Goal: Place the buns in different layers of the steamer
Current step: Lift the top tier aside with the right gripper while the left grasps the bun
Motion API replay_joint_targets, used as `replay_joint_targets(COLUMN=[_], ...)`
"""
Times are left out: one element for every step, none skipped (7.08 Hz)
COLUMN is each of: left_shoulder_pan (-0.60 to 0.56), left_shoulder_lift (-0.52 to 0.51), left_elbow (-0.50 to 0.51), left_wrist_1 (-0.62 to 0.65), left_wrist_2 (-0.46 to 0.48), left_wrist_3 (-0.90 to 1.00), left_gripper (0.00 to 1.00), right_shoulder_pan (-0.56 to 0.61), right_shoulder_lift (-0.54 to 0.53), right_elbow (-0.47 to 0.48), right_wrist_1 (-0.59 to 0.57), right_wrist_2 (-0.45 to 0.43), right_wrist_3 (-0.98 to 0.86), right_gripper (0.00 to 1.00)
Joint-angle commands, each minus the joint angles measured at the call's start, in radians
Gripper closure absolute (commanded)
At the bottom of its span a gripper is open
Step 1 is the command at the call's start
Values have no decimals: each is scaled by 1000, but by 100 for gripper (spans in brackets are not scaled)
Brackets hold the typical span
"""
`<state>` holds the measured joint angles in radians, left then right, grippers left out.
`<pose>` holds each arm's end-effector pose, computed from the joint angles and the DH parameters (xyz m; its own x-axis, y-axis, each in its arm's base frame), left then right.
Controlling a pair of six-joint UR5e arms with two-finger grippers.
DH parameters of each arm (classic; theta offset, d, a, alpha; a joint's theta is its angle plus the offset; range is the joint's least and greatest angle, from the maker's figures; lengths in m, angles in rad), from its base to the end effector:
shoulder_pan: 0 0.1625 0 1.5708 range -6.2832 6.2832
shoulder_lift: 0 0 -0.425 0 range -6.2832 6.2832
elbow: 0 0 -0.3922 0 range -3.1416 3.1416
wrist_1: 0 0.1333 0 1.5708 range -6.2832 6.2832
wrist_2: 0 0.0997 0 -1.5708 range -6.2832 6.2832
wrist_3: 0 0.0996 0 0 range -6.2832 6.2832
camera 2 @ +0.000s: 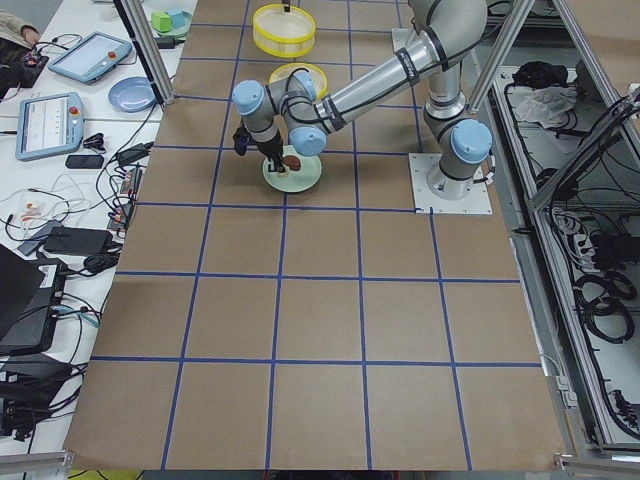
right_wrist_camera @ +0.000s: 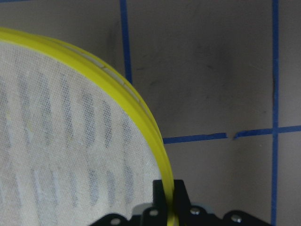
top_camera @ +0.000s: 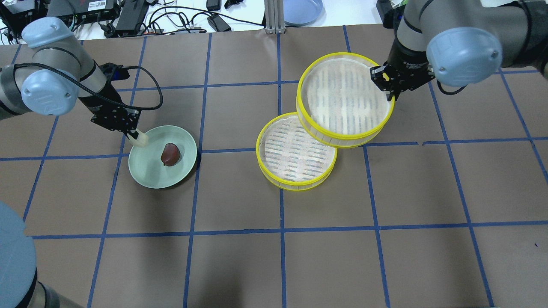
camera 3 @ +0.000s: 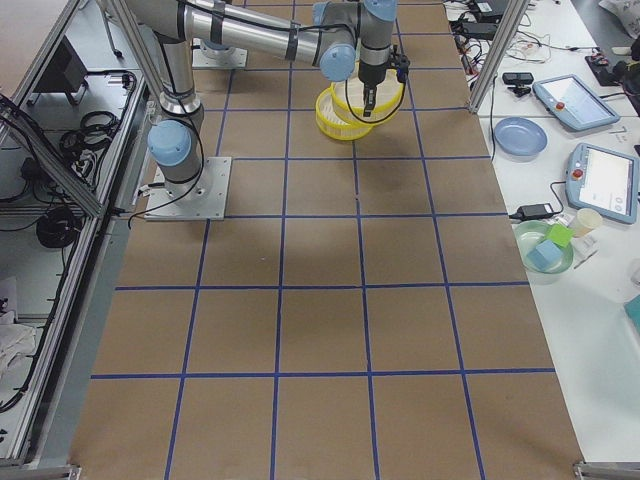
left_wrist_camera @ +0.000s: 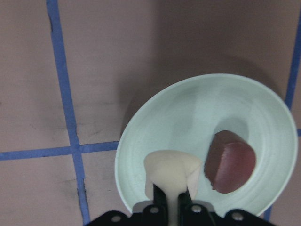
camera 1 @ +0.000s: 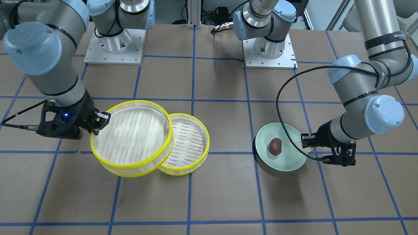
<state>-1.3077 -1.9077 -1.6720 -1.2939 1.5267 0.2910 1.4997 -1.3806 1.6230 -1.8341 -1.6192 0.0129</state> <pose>0.0174 -0.5940 0.2830 -0.9960 0.0180 0.0877 0.0303 0.9895 0.1413 0.0882 -0.5705 0.3883 -0.9952 0.0848 0.0481 0.0839 0.9962 -0.0215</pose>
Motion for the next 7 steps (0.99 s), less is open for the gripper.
replay_joint_targets(left_shoulder_pan=[-135, -231, -346, -439, -515, -577, -611], left_shoulder_lift=[65, 81, 56, 36, 6, -17, -34], left_elbow=[46, 69, 80, 81, 75, 75, 66], left_wrist_1=[-30, -28, -15, 69, 103, 104, 113], left_wrist_2=[-20, -19, -36, -61, -142, -143, -140], left_wrist_3=[-175, -311, -467, -619, -789, -872, -904], left_gripper=[100, 100, 100, 100, 100, 100, 100], right_shoulder_pan=[-120, -157, -174, -174, -174, -174, -174], right_shoulder_lift=[-5, 0, 6, 6, 6, 6, 6], right_elbow=[1, 1, 3, 3, 3, 5, 6], right_wrist_1=[10, 10, 10, 12, 12, 13, 13], right_wrist_2=[-28, -28, -27, -25, -24, -24, -24], right_wrist_3=[-72, -92, -93, -93, -91, -91, -90], right_gripper=[98, 98, 98, 99, 99, 99, 99])
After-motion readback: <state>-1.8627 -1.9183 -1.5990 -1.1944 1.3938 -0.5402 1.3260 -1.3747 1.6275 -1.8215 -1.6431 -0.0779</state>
